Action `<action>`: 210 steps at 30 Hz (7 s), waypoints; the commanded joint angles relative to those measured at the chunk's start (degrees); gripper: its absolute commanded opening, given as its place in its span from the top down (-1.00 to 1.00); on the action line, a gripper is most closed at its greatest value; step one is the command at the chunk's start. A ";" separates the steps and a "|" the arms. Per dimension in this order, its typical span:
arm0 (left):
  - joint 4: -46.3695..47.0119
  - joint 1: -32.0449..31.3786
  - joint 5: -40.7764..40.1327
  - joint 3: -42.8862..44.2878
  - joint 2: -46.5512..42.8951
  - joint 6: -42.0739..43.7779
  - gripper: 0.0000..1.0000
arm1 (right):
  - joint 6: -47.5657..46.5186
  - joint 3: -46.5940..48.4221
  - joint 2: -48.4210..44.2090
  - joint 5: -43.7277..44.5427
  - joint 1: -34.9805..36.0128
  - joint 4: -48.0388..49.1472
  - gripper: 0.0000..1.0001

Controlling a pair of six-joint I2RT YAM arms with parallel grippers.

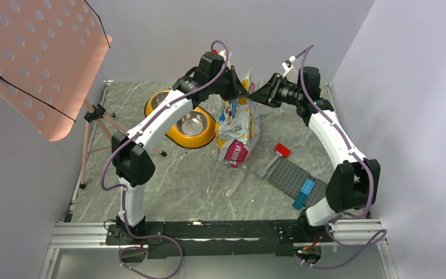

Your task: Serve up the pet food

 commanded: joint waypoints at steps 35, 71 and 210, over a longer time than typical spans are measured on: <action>-26.47 -2.03 -20.88 17.71 8.04 9.57 1.00 | -17.62 25.05 10.23 81.59 23.94 -41.88 1.00; -11.72 -0.02 -7.02 9.58 -1.58 5.72 1.00 | -9.06 33.51 10.38 49.18 17.36 -41.63 0.00; -9.94 -5.26 -23.76 4.75 -5.84 7.70 1.00 | -10.70 39.88 16.43 63.57 17.87 -53.42 1.00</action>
